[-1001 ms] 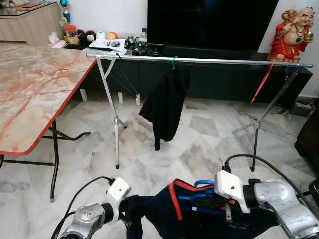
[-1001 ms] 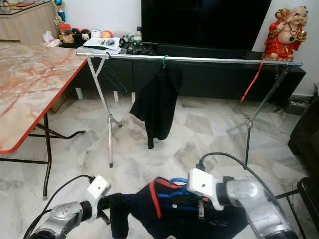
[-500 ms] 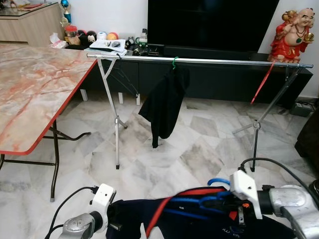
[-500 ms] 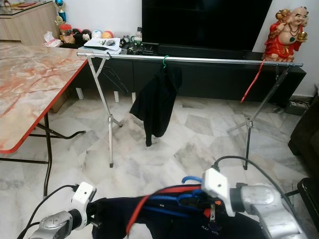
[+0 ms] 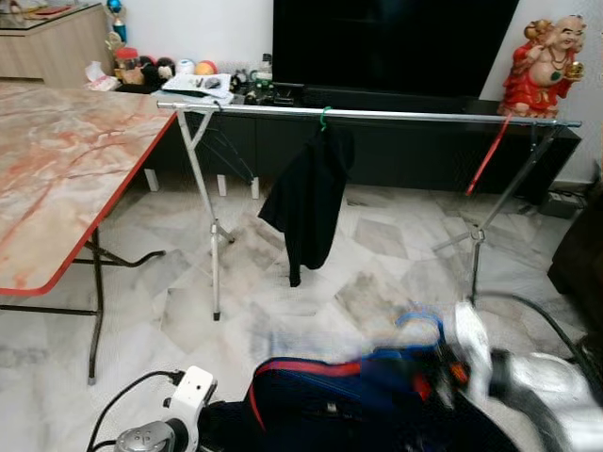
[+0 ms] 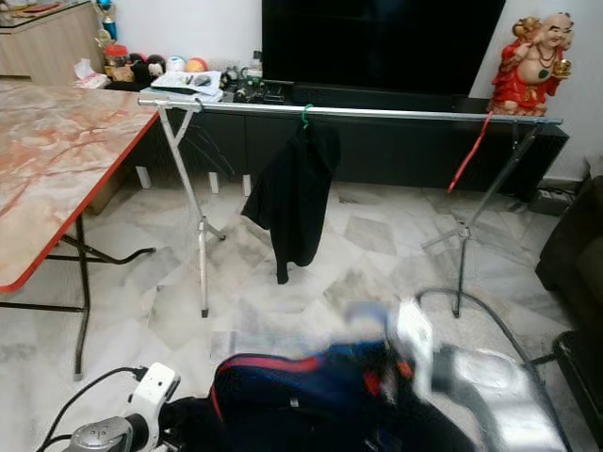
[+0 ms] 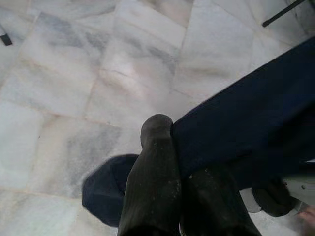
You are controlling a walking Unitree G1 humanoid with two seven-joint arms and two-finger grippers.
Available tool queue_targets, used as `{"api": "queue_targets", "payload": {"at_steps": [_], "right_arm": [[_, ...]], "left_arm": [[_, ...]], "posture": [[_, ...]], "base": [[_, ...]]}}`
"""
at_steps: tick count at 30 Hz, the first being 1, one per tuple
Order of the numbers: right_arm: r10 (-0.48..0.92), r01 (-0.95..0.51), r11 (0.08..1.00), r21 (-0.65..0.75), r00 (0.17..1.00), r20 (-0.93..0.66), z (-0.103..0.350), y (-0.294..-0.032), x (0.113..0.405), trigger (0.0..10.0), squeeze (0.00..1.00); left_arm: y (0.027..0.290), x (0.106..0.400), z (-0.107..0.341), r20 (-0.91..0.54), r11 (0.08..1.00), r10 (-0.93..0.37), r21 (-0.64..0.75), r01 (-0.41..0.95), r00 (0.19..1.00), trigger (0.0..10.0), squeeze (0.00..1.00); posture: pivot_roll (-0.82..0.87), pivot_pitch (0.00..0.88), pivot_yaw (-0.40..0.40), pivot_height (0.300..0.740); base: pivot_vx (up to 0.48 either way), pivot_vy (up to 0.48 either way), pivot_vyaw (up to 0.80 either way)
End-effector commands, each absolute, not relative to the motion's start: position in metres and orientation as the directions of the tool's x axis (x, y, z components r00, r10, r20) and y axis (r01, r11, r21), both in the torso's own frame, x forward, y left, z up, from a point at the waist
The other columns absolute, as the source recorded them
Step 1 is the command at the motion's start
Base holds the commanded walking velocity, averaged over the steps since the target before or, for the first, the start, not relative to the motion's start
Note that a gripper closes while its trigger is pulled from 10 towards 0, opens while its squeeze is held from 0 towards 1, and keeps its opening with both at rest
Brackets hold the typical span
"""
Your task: Hang hanger
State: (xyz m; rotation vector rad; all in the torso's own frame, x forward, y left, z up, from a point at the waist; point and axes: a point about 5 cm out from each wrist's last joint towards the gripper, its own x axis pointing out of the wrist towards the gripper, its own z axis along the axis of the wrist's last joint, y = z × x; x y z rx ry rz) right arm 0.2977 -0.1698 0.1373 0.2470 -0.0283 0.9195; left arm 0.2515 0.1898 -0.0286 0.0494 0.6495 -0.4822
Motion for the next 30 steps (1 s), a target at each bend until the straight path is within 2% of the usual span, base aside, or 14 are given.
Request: {"api": "queue_targets", "payload": {"at_steps": [1,4,9,11,12,13,15,16,17,18,19,23,29,30], "right_arm": [[0.647,-0.696,0.635,0.336,0.716,0.261,0.149,-0.183,0.307,10.0,0.00],[0.541,-0.655,0.576,0.489,0.754,0.373,0.146,-0.175,0.308,10.0,0.00],[0.407,-0.642,0.490,0.590,0.767,0.496,0.147,-0.170,0.307,10.0,0.00],[0.326,-0.640,0.430,0.637,0.768,0.551,0.151,-0.175,0.310,10.0,0.00],[0.195,-0.634,0.348,0.691,0.770,0.608,0.156,-0.182,0.315,10.0,0.00],[0.195,-0.634,0.348,0.691,0.770,0.608,0.156,-0.182,0.315,10.0,0.00],[0.224,-0.530,0.475,0.703,0.845,0.486,0.148,-0.178,0.329,10.0,0.00],[0.224,-0.530,0.475,0.703,0.845,0.486,0.148,-0.178,0.329,10.0,0.00],[0.268,-0.451,0.623,0.640,0.891,0.367,0.136,-0.174,0.333,10.0,0.00],[0.238,-0.326,0.753,0.571,0.945,0.226,0.120,-0.177,0.337,10.0,0.00],[0.213,-0.282,0.782,0.555,0.959,0.187,0.116,-0.180,0.338,10.0,0.00],[0.045,-0.002,0.929,0.370,0.993,-0.105,0.081,-0.200,0.334,10.0,0.00],[-0.094,0.157,0.964,0.216,0.956,-0.276,0.043,-0.216,0.314,10.0,0.00],[-0.124,0.195,0.961,0.194,0.937,-0.326,0.031,-0.218,0.306,10.0,0.00]], "left_arm": [[0.191,0.249,-0.031,-0.610,0.888,-0.416,-0.110,0.447,0.674,0.0,0.00],[0.189,0.250,-0.030,-0.597,0.886,-0.426,-0.121,0.448,0.680,0.0,0.00],[0.189,0.251,-0.028,-0.582,0.882,-0.441,-0.137,0.452,0.684,0.0,0.00],[0.188,0.251,-0.028,-0.577,0.879,-0.448,-0.146,0.453,0.683,0.0,0.00],[0.186,0.252,-0.027,-0.571,0.874,-0.460,-0.156,0.460,0.680,0.0,0.00],[0.186,0.252,-0.027,-0.571,0.874,-0.460,-0.156,0.460,0.680,0.0,0.00],[0.185,0.253,-0.027,-0.573,0.877,-0.450,-0.141,0.459,0.685,0.0,0.00],[0.185,0.253,-0.027,-0.573,0.877,-0.450,-0.141,0.459,0.685,0.0,0.00],[0.187,0.254,-0.027,-0.577,0.886,-0.430,-0.123,0.446,0.694,0.2,0.00],[0.191,0.255,-0.026,-0.575,0.908,-0.383,-0.088,0.410,0.723,5.4,0.00],[0.193,0.255,-0.026,-0.575,0.916,-0.361,-0.072,0.395,0.734,9.9,0.00],[0.207,0.255,-0.026,-0.567,0.965,-0.227,-0.021,0.262,0.791,10.0,0.00],[0.222,0.255,-0.019,-0.480,0.995,-0.075,0.016,0.094,0.874,10.0,0.00],[0.227,0.258,-0.013,-0.417,1.000,-0.011,0.004,0.014,0.909,10.0,0.00]], "posture": [[0.10,0.048,-0.050,0.740],[0.11,0.049,-0.051,0.740],[0.12,0.049,-0.045,0.740],[0.12,0.049,-0.043,0.740],[0.12,0.049,-0.043,0.740],[0.12,0.049,-0.043,0.740],[0.12,0.049,-0.043,0.740],[0.12,0.049,-0.043,0.740],[0.12,0.041,-0.038,0.740],[0.12,0.041,-0.038,0.740],[0.12,0.042,-0.036,0.740],[0.12,0.043,-0.031,0.740],[0.12,0.050,-0.016,0.740],[0.13,0.048,-0.010,0.740]], "base": [[0.000,0.000,0.00],[0.000,0.000,0.00],[0.000,0.000,0.00],[0.000,0.000,0.00],[0.000,0.000,0.00],[0.000,0.000,0.00],[0.000,0.000,0.00],[0.000,0.000,0.00],[0.000,0.000,0.00],[0.000,0.000,0.00],[0.000,0.000,0.00],[0.000,0.000,0.00],[0.000,0.000,0.00],[0.000,0.000,0.00]]}}
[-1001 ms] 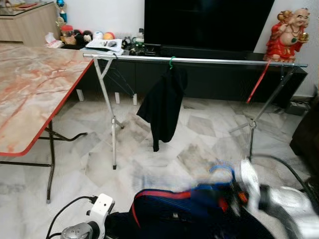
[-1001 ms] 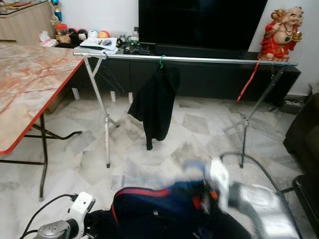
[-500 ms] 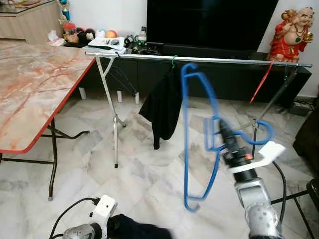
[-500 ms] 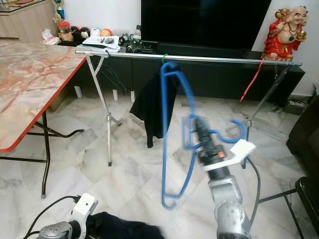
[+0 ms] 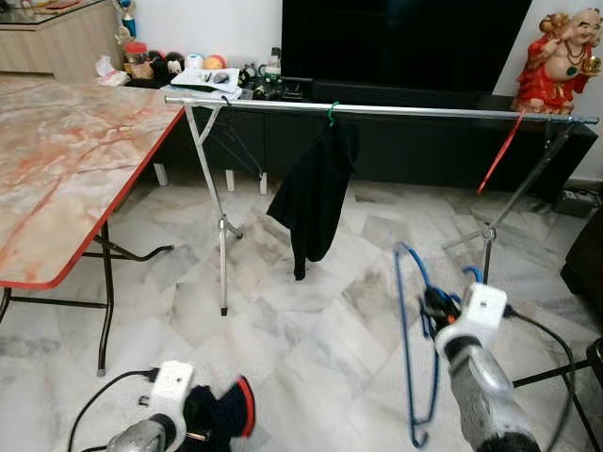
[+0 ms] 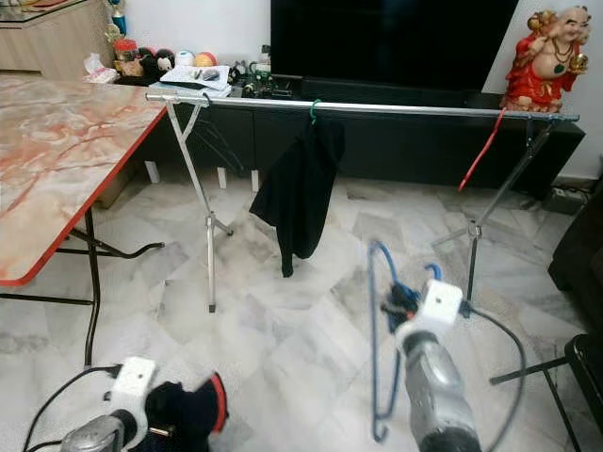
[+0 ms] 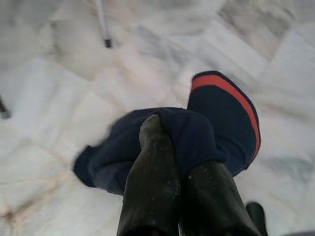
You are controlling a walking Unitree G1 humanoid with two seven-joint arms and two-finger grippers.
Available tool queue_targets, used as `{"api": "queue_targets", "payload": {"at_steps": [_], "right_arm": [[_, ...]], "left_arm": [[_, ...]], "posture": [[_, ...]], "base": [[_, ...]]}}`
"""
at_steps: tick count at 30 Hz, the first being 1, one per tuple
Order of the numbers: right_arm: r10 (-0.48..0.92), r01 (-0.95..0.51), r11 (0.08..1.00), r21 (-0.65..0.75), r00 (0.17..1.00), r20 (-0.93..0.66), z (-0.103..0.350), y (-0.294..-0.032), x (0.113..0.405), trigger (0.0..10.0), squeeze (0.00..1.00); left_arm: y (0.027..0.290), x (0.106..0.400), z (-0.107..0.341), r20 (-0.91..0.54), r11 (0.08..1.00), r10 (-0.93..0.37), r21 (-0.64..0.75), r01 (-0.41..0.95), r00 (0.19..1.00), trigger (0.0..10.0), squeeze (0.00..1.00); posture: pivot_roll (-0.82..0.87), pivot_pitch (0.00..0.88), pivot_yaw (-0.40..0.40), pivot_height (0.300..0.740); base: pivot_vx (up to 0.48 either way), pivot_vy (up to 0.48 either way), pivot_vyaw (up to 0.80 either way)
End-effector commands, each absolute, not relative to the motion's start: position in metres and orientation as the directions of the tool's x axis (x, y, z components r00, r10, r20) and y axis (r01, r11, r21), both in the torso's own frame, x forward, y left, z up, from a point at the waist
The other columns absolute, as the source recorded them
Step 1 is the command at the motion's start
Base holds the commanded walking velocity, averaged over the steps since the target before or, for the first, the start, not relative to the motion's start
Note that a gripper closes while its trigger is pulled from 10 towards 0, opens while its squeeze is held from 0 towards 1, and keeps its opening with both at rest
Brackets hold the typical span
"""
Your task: Hang hanger
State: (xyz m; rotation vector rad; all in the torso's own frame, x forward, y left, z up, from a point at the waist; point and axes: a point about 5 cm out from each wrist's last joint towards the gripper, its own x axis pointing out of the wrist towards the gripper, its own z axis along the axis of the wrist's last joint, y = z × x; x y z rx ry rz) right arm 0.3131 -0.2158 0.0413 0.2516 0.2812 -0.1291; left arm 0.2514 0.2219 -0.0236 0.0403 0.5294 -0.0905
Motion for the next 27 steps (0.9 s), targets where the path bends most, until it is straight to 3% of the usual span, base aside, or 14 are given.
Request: {"api": "queue_targets", "payload": {"at_steps": [1,12,27], "right_arm": [[-0.132,0.206,0.960,0.189,0.931,-0.340,0.027,-0.218,0.303,10.0,0.00],[-0.133,0.190,0.977,0.095,0.894,-0.427,-0.002,-0.206,0.284,10.0,0.00],[-0.206,0.162,0.978,-0.129,0.698,-0.686,-0.058,-0.230,0.212,10.0,0.00]], "left_arm": [[0.229,0.259,-0.010,-0.391,1.000,0.010,-0.011,-0.015,0.920,10.0,0.00],[0.213,0.262,0.031,-0.074,0.998,0.037,-0.054,-0.041,0.997,10.0,0.00],[0.210,0.257,0.070,0.043,0.999,0.000,0.044,-0.002,0.999,10.0,0.00]], "posture": [[0.13,0.048,-0.010,0.740],[0.15,0.042,0.003,0.740],[0.15,0.046,0.002,0.740]], "base": [[0.000,0.000,0.00],[0.000,0.000,0.00],[0.000,0.000,0.00]]}}
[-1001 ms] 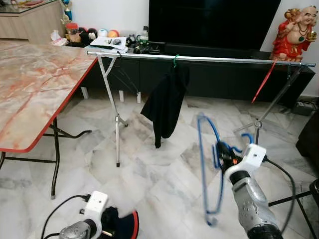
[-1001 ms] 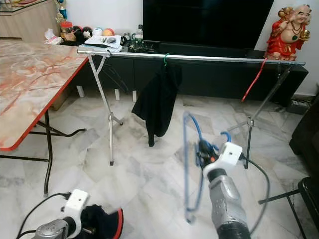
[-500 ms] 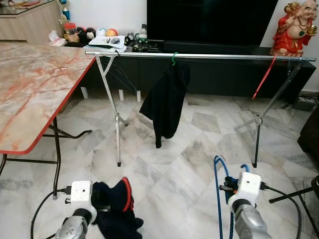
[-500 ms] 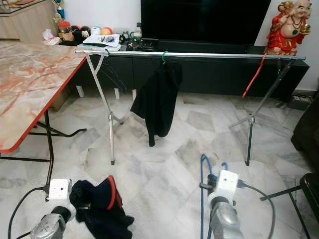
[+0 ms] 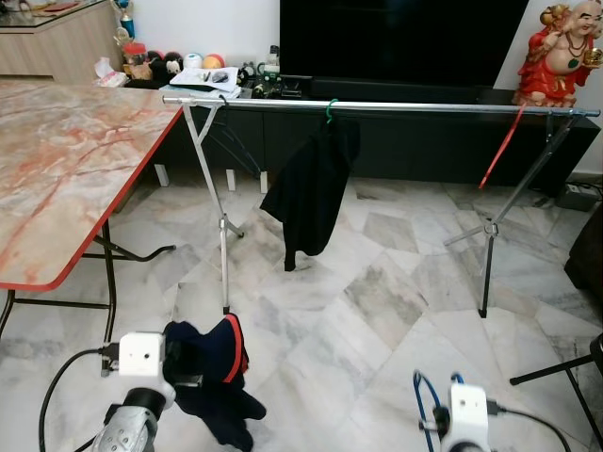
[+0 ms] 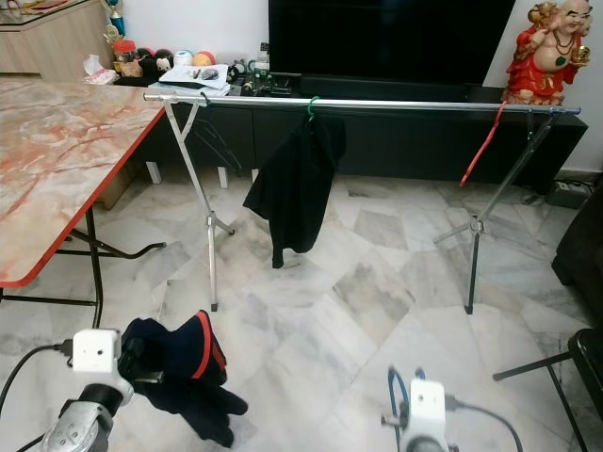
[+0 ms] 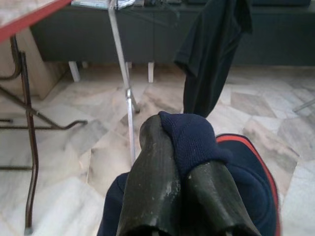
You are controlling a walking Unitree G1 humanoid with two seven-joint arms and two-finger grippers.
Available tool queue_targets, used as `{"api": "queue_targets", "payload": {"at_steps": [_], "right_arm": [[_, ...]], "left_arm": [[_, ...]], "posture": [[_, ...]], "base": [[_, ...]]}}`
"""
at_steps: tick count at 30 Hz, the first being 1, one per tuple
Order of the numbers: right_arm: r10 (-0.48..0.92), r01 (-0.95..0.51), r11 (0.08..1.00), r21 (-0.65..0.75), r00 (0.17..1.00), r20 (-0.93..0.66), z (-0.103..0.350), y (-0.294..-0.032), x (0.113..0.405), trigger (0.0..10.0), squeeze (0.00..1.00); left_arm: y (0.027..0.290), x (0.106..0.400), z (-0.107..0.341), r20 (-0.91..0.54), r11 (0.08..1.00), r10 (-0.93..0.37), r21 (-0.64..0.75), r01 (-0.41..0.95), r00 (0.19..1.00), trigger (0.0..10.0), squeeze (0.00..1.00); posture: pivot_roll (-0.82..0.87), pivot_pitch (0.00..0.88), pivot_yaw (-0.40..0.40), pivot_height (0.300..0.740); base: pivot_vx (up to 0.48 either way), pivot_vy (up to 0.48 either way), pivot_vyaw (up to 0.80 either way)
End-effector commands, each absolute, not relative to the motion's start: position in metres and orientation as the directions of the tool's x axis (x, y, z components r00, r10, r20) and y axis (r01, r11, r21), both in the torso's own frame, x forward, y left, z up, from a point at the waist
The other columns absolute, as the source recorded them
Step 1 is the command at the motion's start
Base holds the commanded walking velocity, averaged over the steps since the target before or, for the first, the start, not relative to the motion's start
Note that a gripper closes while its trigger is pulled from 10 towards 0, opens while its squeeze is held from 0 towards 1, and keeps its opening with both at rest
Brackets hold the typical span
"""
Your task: Hang hanger
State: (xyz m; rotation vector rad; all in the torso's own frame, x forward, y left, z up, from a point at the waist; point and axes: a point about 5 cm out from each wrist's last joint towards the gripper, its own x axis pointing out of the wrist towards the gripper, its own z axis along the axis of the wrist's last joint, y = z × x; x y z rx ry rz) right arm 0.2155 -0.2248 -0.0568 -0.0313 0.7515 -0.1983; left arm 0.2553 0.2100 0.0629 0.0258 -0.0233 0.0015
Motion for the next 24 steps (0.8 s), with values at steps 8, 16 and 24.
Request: {"api": "queue_targets", "payload": {"at_steps": [8,16,24], "right_arm": [[-0.194,0.087,0.980,-0.180,0.626,-0.755,-0.074,-0.233,0.183,10.0,0.00],[-0.159,0.047,0.985,-0.166,0.612,-0.774,-0.080,-0.224,0.174,10.0,0.00],[-0.148,0.086,0.989,-0.121,0.616,-0.774,-0.079,-0.223,0.176,10.0,0.00]], "left_arm": [[0.214,0.248,0.067,-0.001,0.999,0.034,0.035,-0.034,0.999,10.0,0.00],[0.221,0.243,0.064,-0.033,0.997,0.078,0.025,-0.077,0.996,10.0,0.00],[0.218,0.246,0.067,-0.033,0.997,0.070,0.023,-0.069,0.997,10.0,0.00]], "posture": [[0.16,0.039,0.004,0.740],[0.17,0.033,-0.004,0.740],[0.17,0.027,-0.003,0.740]], "base": [[0.000,0.000,0.00],[0.000,0.000,0.40],[0.000,0.077,0.35]]}}
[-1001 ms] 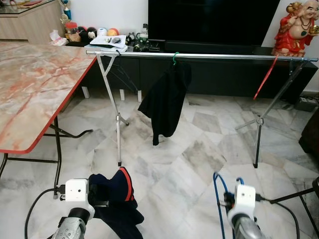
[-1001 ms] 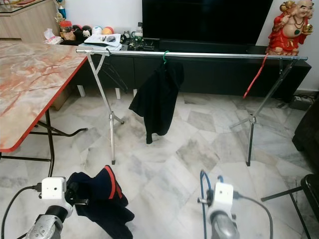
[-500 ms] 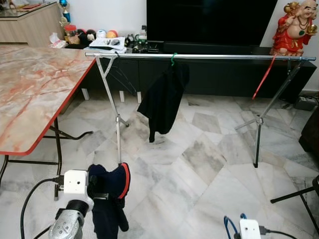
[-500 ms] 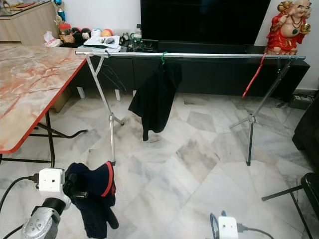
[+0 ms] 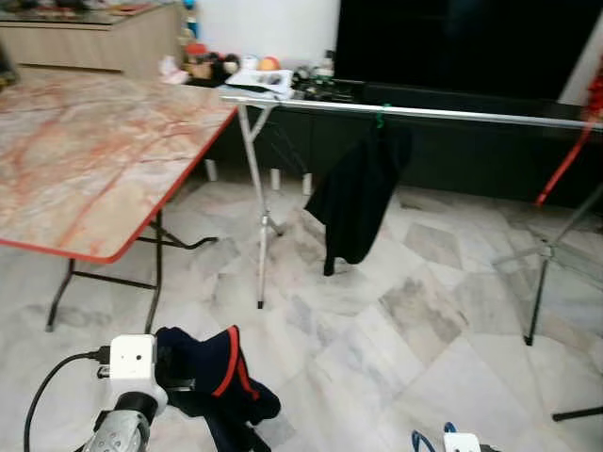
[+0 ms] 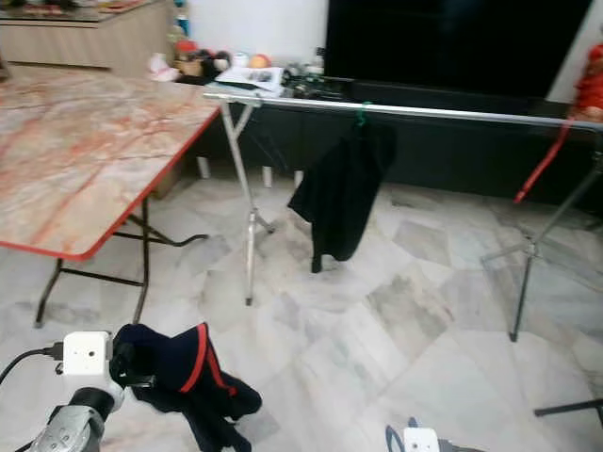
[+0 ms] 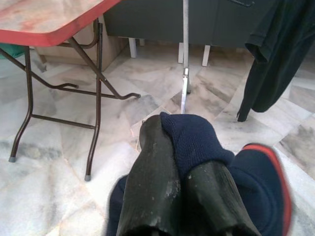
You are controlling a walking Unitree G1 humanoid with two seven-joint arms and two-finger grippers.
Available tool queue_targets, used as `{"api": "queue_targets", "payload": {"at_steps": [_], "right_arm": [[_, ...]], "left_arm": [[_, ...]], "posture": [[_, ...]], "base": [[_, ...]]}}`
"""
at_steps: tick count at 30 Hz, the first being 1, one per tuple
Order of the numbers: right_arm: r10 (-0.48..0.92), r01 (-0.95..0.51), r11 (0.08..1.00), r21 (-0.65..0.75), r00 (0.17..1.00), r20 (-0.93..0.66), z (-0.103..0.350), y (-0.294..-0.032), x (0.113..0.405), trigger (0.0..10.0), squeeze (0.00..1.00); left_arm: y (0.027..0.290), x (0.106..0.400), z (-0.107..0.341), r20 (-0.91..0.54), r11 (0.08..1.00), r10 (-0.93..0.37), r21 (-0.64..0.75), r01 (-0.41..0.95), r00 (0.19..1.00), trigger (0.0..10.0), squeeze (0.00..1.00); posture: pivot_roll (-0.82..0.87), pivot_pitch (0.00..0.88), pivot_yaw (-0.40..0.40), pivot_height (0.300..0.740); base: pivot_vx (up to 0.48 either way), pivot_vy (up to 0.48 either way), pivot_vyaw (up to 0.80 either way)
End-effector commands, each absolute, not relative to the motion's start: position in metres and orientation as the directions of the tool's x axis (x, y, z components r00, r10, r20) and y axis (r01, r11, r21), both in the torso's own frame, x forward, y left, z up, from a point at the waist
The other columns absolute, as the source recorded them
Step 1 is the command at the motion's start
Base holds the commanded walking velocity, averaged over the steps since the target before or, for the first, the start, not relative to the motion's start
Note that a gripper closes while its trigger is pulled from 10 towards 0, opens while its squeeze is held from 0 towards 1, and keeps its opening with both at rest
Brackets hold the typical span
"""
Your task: Hang hanger
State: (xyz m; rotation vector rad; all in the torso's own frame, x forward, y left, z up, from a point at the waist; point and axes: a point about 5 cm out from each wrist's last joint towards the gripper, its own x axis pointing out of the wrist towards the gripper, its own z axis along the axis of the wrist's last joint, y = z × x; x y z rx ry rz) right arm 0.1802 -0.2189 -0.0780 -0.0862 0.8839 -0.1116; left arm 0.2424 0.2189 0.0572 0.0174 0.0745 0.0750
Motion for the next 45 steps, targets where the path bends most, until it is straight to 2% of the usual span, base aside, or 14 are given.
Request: {"api": "queue_targets", "payload": {"at_steps": [1,20,45], "right_arm": [[-0.148,0.087,0.989,-0.119,0.617,-0.773,-0.079,-0.223,0.176,10.0,0.00],[-0.094,0.059,0.996,-0.073,0.605,-0.790,-0.083,-0.213,0.172,10.0,0.00],[-0.070,0.053,0.997,-0.048,0.596,-0.800,-0.085,-0.208,0.171,10.0,0.00]], "left_arm": [[0.216,0.247,0.067,-0.035,0.998,0.068,0.022,-0.067,0.997,10.0,0.00],[0.215,0.248,0.068,-0.035,0.999,0.051,0.016,-0.050,0.998,10.0,0.00],[0.219,0.250,0.072,-0.030,0.998,0.059,0.011,-0.059,0.998,10.0,0.00]], "posture": [[0.17,0.024,-0.003,0.740],[0.18,0.000,0.003,0.740],[0.19,0.021,-0.003,0.740]], "base": [[0.000,0.394,0.00],[0.000,0.442,0.00],[0.000,0.442,0.00]]}}
